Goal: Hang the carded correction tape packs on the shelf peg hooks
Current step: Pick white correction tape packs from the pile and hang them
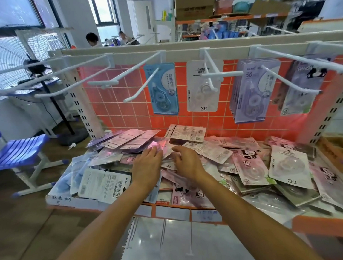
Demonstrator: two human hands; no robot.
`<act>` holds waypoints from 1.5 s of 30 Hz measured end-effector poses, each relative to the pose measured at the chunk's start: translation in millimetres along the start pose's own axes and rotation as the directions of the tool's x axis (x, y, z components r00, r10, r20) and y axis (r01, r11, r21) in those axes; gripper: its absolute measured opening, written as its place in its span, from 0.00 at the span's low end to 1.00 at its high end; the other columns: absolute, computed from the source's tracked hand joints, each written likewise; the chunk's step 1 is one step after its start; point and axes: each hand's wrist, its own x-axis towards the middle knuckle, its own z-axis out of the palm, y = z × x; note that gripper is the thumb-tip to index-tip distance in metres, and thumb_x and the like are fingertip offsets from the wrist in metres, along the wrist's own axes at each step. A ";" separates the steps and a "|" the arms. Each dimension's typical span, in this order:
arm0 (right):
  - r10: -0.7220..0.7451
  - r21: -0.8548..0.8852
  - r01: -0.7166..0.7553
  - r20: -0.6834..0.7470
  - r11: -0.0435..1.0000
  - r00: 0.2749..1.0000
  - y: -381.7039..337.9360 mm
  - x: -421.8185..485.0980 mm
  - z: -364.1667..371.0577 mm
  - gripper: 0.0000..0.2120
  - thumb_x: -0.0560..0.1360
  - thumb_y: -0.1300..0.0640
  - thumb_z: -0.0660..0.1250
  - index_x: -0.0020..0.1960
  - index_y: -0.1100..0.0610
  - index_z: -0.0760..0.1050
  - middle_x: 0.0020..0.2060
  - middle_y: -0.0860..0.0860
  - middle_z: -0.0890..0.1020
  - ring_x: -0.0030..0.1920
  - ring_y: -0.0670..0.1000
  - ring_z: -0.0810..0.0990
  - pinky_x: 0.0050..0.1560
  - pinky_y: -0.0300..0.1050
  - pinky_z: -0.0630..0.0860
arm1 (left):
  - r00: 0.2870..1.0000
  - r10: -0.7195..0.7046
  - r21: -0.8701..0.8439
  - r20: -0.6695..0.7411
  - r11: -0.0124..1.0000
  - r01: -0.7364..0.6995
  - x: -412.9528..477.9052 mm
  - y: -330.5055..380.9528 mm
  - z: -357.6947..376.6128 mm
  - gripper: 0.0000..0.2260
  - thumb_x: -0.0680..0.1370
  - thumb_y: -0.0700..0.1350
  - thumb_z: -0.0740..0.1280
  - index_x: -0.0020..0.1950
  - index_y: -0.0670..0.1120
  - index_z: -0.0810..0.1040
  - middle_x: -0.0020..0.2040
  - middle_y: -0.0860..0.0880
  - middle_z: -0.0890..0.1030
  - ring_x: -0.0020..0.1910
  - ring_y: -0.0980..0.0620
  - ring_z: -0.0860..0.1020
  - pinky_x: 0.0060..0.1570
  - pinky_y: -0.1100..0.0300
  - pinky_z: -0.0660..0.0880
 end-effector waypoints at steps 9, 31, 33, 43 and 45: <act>0.356 0.311 -0.326 -0.047 0.893 0.933 14.3 6.9 -24.8 0.14 0.81 0.56 0.55 0.56 0.62 0.76 0.51 0.58 0.81 0.52 0.58 0.78 0.53 0.48 0.72 | 0.880 0.277 -0.037 -0.386 0.949 -0.315 -3.7 56.4 -4.3 0.12 0.75 0.42 0.63 0.53 0.41 0.83 0.51 0.45 0.84 0.53 0.45 0.81 0.51 0.52 0.77; 0.622 0.900 -0.233 -0.052 0.369 0.781 68.8 -25.3 -133.5 0.09 0.78 0.65 0.63 0.41 0.56 0.76 0.32 0.52 0.80 0.29 0.49 0.78 0.30 0.38 0.73 | 0.607 0.587 -0.115 -0.536 0.662 -0.741 -18.5 132.4 12.2 0.05 0.78 0.41 0.68 0.49 0.45 0.84 0.56 0.47 0.83 0.60 0.46 0.79 0.60 0.49 0.74; 0.628 0.884 -0.217 -0.106 0.415 0.771 73.3 -28.4 -139.5 0.10 0.77 0.64 0.63 0.39 0.55 0.76 0.32 0.52 0.80 0.31 0.52 0.77 0.33 0.40 0.73 | 0.642 0.521 -0.197 -0.563 0.669 -0.717 -18.1 139.1 11.7 0.05 0.78 0.42 0.67 0.48 0.45 0.83 0.56 0.46 0.82 0.59 0.46 0.79 0.58 0.50 0.74; 0.540 0.848 -0.072 -0.266 0.525 0.799 68.3 -48.6 -170.4 0.10 0.78 0.63 0.62 0.41 0.55 0.77 0.41 0.56 0.81 0.42 0.55 0.78 0.48 0.55 0.77 | 0.957 0.100 -0.668 -0.272 0.696 -0.263 -2.8 160.7 3.1 0.25 0.76 0.51 0.65 0.70 0.43 0.66 0.64 0.42 0.74 0.63 0.49 0.70 0.65 0.69 0.60; 0.507 0.848 -0.028 -0.290 0.530 0.812 61.2 -51.9 -177.8 0.10 0.78 0.63 0.62 0.41 0.54 0.77 0.41 0.56 0.79 0.43 0.56 0.77 0.49 0.56 0.76 | 0.981 0.076 -0.748 -0.179 0.637 -0.186 -0.4 166.0 -1.6 0.27 0.75 0.50 0.68 0.71 0.43 0.67 0.63 0.45 0.75 0.61 0.51 0.71 0.61 0.68 0.63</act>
